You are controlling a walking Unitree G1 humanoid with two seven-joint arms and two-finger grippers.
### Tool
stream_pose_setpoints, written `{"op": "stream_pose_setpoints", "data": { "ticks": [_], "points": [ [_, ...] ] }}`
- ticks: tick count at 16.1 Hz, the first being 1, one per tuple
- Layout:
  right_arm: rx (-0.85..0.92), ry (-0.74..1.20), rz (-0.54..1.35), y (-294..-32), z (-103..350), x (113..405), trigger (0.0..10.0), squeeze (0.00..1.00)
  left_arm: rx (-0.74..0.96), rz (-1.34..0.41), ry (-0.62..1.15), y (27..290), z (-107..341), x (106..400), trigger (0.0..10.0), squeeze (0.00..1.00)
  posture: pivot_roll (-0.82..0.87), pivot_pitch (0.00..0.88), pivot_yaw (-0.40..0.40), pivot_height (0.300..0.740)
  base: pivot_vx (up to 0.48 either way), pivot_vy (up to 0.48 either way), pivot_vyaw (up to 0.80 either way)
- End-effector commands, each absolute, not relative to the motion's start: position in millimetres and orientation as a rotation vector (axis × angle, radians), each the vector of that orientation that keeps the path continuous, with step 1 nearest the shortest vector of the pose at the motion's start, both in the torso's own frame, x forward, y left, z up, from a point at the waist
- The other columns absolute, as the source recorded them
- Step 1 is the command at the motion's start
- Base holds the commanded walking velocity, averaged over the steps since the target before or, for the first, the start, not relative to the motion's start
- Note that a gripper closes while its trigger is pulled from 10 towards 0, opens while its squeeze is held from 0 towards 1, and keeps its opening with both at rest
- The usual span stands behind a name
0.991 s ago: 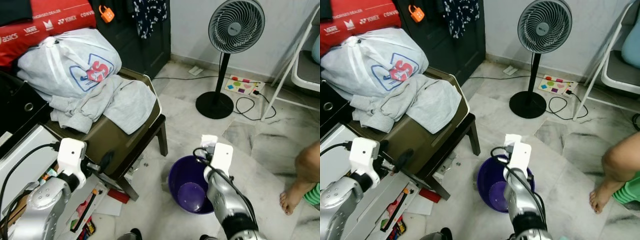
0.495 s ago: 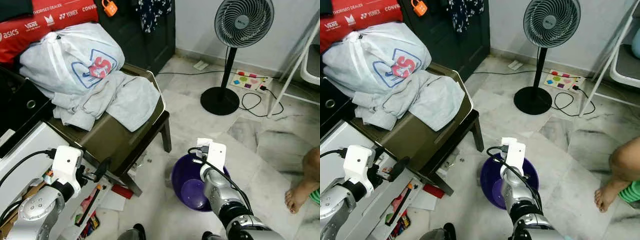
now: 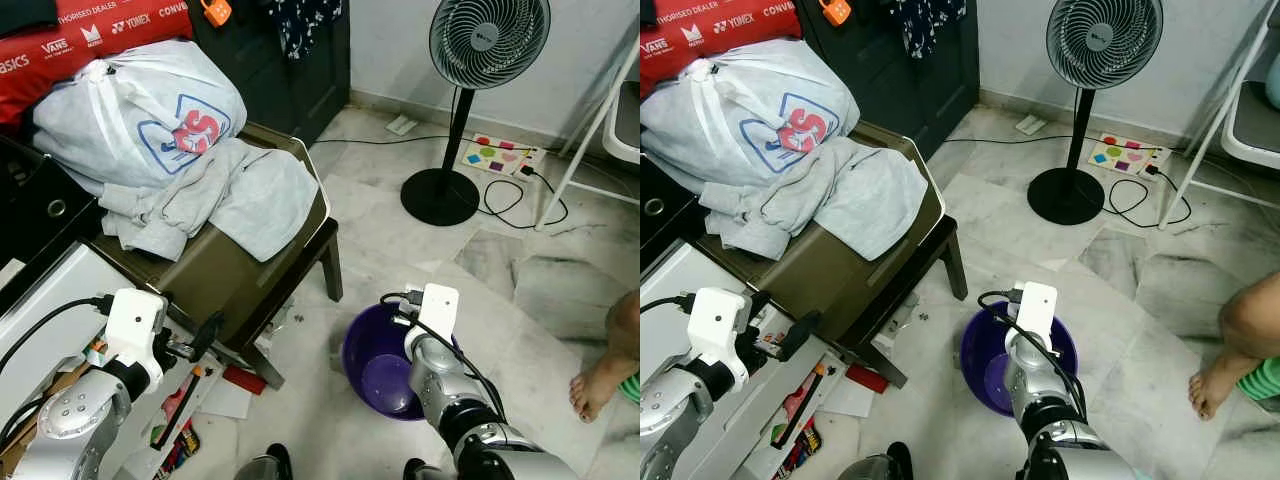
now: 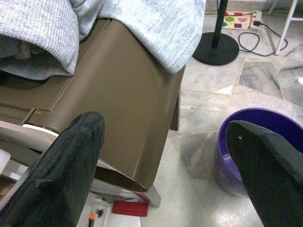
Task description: Clean up the room
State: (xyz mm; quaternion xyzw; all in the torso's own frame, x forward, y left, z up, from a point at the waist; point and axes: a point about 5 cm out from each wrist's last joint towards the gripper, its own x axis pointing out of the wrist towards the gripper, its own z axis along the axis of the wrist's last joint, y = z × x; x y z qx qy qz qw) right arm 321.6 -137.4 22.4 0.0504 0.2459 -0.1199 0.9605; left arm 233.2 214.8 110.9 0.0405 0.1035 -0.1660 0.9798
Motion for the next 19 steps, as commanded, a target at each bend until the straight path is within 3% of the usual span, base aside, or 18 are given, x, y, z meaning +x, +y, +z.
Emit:
{"op": "stream_pose_setpoints", "data": {
  "ticks": [1, 10, 13, 19],
  "points": [
    [0.112, 0.524, -0.247, -134, 18, 318, 10.0, 1.00, 0.088, -0.330, 0.221, 217, 110, 233, 10.0, 0.00, 0.16, 0.249, 0.141, 0.740, 0.000, 0.000, 0.00],
    [0.075, 0.411, -0.203, -129, 35, 330, 10.0, 1.00, 0.072, -0.321, 0.203, 212, 110, 236, 10.0, 0.00, 0.14, 0.223, 0.125, 0.740, 0.000, 0.000, 0.00],
    [0.023, 0.231, -0.132, -142, 59, 336, 10.0, 1.00, 0.034, -0.297, 0.173, 205, 107, 242, 10.0, 0.00, 0.10, 0.197, 0.096, 0.740, 0.000, 0.000, 0.00],
    [-0.065, 0.050, -0.084, -163, 92, 324, 10.0, 1.00, -0.057, -0.301, 0.099, 180, 106, 252, 10.0, 0.00, 0.00, 0.146, 0.053, 0.740, 0.000, 0.000, 0.00]
  ]
}}
